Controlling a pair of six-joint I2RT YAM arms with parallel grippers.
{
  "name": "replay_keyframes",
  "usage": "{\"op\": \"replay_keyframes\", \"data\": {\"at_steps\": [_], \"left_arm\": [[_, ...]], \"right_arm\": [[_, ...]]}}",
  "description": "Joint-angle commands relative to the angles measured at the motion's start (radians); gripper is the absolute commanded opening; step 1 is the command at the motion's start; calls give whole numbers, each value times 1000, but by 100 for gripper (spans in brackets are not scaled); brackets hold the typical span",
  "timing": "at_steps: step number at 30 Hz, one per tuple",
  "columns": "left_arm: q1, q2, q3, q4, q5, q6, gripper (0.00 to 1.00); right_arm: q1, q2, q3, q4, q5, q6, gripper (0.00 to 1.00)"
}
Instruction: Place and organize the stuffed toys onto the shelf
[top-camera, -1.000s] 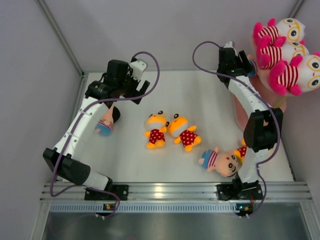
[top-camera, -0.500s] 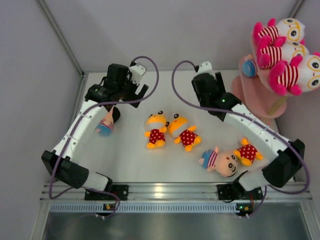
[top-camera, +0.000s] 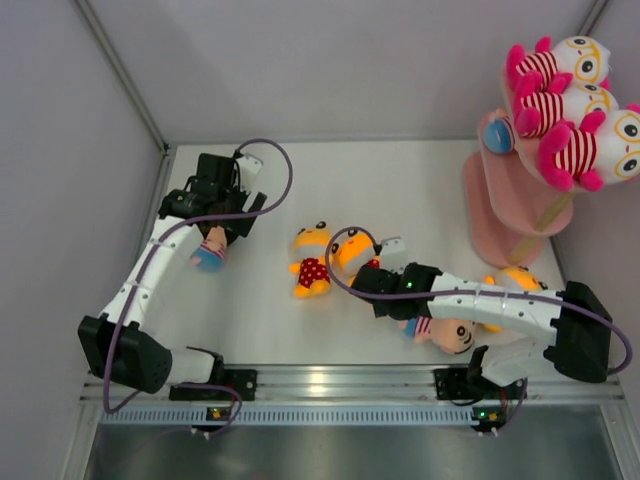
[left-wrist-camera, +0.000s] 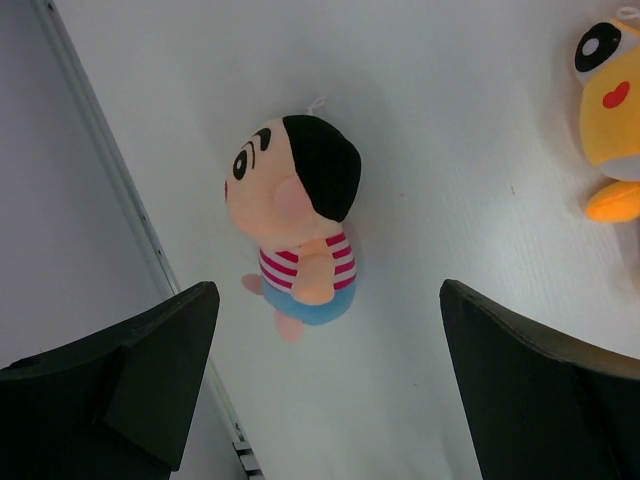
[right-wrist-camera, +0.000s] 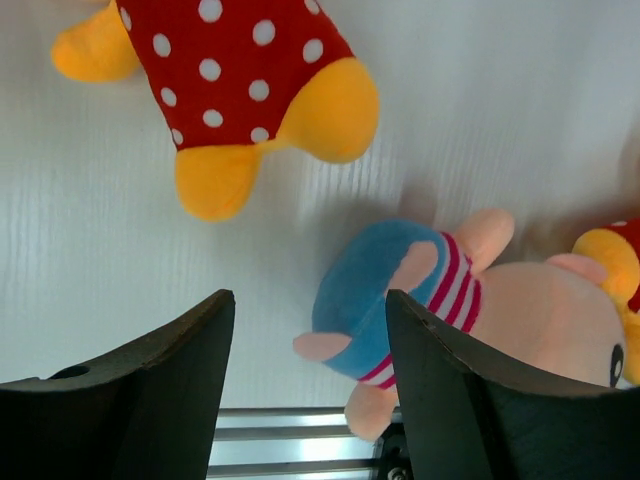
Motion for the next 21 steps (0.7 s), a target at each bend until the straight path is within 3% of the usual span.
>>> {"op": "replay_keyframes", "data": {"at_steps": [1, 5, 8, 17, 21], "left_arm": [[12, -58, -2, 30, 18, 0, 98], [14, -51, 6, 30, 38, 0, 98], [14, -34, 12, 31, 55, 0, 98], [15, -32, 12, 28, 64, 1, 98], [14, -20, 20, 28, 63, 3, 98]], "right_arm": [[64, -7, 19, -120, -9, 222, 62], [157, -4, 6, -270, 40, 395, 63], [182, -11, -49, -240, 39, 441, 67], [44, -16, -179, 4, 54, 302, 67], [4, 12, -221, 94, 53, 251, 61]]}}
